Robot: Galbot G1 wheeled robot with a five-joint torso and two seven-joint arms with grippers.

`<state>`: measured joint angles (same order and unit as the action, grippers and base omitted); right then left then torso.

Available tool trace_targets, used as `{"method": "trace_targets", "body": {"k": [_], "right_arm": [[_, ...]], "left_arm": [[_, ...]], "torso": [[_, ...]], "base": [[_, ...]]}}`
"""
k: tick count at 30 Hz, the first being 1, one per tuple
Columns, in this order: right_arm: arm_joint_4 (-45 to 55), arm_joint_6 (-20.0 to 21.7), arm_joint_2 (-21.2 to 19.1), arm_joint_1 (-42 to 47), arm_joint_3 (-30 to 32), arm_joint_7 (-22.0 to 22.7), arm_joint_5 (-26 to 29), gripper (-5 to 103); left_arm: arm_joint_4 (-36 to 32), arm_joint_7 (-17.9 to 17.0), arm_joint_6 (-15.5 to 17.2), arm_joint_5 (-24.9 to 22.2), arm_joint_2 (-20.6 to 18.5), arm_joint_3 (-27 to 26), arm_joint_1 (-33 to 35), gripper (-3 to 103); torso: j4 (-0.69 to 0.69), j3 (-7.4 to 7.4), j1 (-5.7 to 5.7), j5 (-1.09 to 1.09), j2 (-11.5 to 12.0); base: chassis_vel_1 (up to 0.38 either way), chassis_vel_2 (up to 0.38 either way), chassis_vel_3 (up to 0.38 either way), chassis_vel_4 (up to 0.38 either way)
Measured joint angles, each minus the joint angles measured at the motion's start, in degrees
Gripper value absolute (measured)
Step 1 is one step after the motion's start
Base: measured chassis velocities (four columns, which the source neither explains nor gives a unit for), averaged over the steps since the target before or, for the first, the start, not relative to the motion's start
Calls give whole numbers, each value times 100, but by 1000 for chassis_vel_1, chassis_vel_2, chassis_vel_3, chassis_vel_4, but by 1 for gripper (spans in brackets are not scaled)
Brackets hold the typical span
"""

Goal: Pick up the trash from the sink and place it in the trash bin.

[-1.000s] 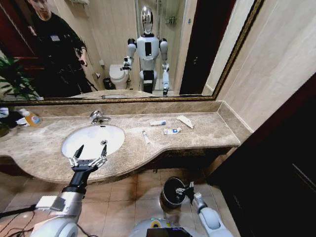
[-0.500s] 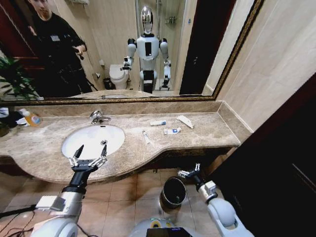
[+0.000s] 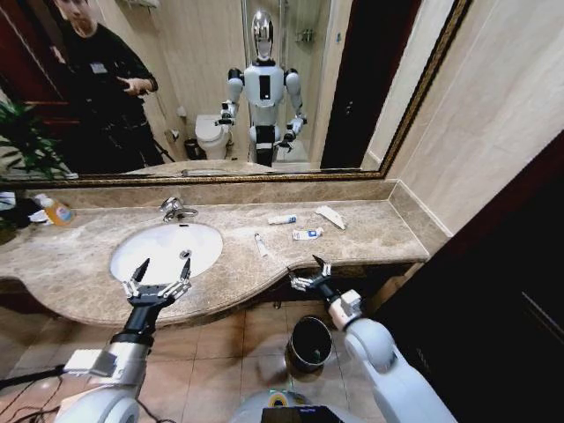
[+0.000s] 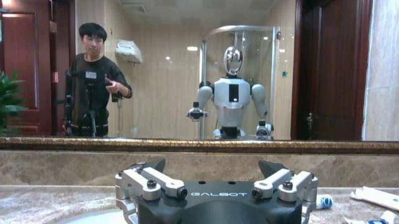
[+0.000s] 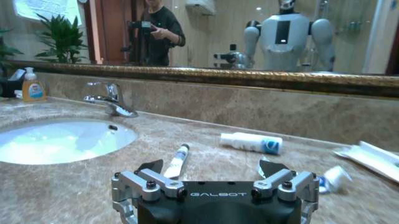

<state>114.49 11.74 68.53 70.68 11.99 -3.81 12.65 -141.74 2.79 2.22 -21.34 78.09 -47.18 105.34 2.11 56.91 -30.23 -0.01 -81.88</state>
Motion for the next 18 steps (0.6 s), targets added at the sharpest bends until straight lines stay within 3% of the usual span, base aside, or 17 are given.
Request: {"method": "trace_targets", "body": {"k": [7,18], "right_arm": [[-343,321,91,-833,-537,177,330,100],[-1358,896,705,-1944,-1445,969,786,100]], "left_arm": [[0,0,0,0,0,0,0,100],[0,0,0,0,0,0,0,100]], "torso": [[1,0,0,0,0],[0,0,0,-1,0]], "base": [[0,0,0,0],[0,0,0,0]]}}
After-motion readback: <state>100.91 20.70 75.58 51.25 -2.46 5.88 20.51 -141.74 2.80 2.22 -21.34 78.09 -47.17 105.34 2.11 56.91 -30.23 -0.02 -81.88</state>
